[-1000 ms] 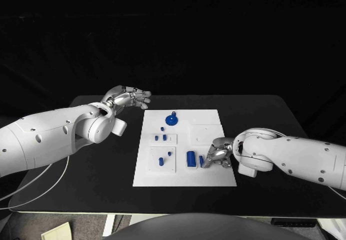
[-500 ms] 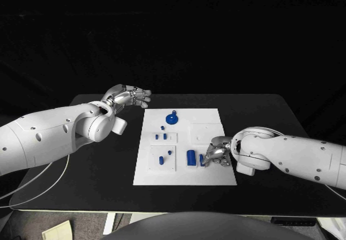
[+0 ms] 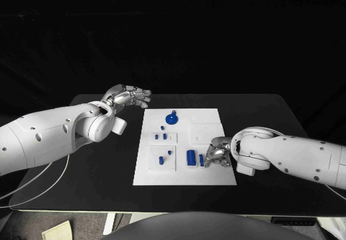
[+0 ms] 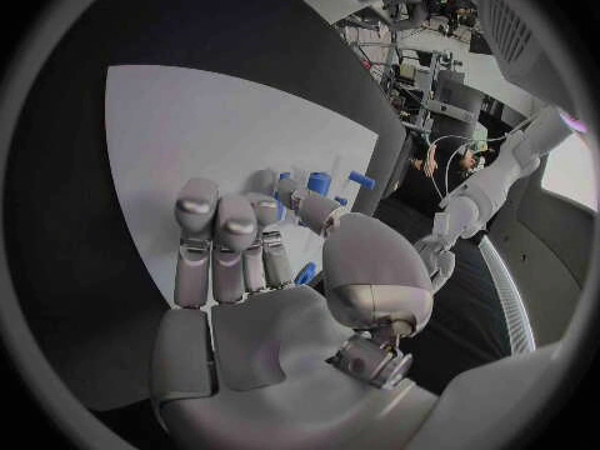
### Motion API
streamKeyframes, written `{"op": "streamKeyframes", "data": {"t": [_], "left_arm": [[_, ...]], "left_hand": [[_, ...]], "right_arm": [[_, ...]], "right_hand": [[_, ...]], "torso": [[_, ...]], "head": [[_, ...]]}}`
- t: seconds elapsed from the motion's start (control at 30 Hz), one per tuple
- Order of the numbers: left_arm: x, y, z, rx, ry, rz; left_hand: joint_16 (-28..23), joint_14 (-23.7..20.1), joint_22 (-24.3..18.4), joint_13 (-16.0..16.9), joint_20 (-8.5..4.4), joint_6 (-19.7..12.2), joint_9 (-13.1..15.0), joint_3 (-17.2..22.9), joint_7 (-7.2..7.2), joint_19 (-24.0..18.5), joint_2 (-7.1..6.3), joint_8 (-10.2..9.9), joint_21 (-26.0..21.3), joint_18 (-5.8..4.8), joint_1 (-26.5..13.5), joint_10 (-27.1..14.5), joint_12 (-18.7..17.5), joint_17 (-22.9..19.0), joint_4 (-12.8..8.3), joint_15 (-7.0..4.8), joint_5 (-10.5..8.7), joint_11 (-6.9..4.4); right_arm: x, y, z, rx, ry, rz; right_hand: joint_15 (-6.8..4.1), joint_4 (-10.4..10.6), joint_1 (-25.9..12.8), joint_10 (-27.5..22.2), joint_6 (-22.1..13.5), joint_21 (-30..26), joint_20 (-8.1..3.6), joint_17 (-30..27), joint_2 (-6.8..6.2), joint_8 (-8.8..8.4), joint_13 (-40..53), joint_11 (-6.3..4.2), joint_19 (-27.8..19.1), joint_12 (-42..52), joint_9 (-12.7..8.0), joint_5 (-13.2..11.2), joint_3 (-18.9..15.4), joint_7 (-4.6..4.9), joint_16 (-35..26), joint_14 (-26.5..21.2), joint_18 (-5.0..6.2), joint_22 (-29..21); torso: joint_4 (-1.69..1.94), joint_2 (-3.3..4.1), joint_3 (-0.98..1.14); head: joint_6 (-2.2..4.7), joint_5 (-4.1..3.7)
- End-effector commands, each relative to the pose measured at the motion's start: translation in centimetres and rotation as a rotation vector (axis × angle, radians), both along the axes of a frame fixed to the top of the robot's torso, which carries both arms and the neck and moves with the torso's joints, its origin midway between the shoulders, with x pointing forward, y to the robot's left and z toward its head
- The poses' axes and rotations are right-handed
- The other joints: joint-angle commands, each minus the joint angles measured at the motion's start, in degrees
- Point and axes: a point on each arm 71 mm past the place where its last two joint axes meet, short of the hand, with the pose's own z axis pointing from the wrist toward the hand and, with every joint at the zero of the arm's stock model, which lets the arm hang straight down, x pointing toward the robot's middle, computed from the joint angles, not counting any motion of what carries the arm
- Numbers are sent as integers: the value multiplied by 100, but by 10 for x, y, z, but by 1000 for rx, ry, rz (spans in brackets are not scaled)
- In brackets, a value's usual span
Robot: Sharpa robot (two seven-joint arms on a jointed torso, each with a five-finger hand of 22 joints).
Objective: Assemble the parts on the task board
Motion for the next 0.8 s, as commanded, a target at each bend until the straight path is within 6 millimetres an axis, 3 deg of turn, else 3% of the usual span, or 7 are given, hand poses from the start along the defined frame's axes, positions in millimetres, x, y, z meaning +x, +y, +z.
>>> {"op": "streamKeyframes", "data": {"t": [0.03,0.23,0.4,0.47,0.53,0.6,0.8], "left_arm": [[0,-2,1,-6,-3,-15],[0,-2,1,-6,-4,-14],[1,0,1,-5,-5,-9],[2,1,1,-6,-5,-5],[3,2,0,-11,-3,-1],[4,3,0,-21,3,8],[8,11,0,-34,2,36]], "left_hand": [[-34,47,60,-9,-10,-33,-10,-5,-8,6,53,31,-28,-12,-6,-5,18,7,-37,-4,12,-29],[-36,47,62,-9,-10,-32,-10,-5,-8,6,53,32,-29,-13,-6,-4,18,9,-37,-3,12,-29],[-37,47,63,-9,-10,-32,-10,-6,-8,6,51,32,-30,-13,-7,-4,18,11,-38,-3,11,-29],[-38,47,64,-9,-9,-32,-10,-7,-8,6,48,32,-31,-13,-9,-4,18,12,-38,-3,10,-29],[-39,47,64,-9,-9,-32,-10,-8,-8,6,46,32,-32,-14,-10,-4,18,12,-38,-3,10,-29],[-40,47,65,-8,-9,-31,-10,-8,-8,6,45,33,-32,-14,-10,-2,20,13,-39,-3,9,-29],[-48,44,70,-5,-10,-21,-8,-4,-9,5,43,40,-37,-13,4,12,27,19,-52,-2,11,-35]], "right_arm": [[0,-1,-1,-28,-3,19],[1,-5,-1,-10,-14,13],[3,-12,2,80,-13,-18],[7,-15,5,114,-31,-25],[13,-17,10,142,-53,-26],[24,-20,22,200,-105,-41],[61,-31,55,412,-244,-124]], "right_hand": [[-35,-17,-25,26,43,22,17,6,-97,42,8,-24,-3,29,-2,-31,2,14,-27,-3,248,61],[-31,-29,-98,26,37,27,25,5,-188,41,9,-20,1,27,-8,-22,-44,18,-29,-1,248,62],[-18,-115,-219,2,-19,24,31,-4,-410,9,9,-2,-4,14,-36,84,-236,38,-43,3,248,59],[0,-140,-286,-13,-102,15,31,-8,-545,-31,10,22,-11,11,-52,169,-355,63,-52,1,248,54],[20,-190,-326,-42,-198,2,22,-11,-593,-74,13,47,-23,7,-65,268,-499,91,-63,-4,248,49],[35,-237,-358,-74,-252,-19,12,-13,-653,-89,18,64,-43,7,-63,311,-654,110,-74,-13,248,42],[59,-330,-278,-163,-378,-97,-17,-26,-602,-104,17,96,-119,-3,-19,387,-867,143,-136,-77,248,17]], "torso": [[1,1,-1],[1,-4,-2],[-1,-4,0],[-3,-7,1],[-4,-10,2],[-6,-10,3],[-10,-22,2]], "head": [[0,-3],[22,-9],[68,-14],[109,-24],[152,-35],[235,-47],[574,-115]]}}
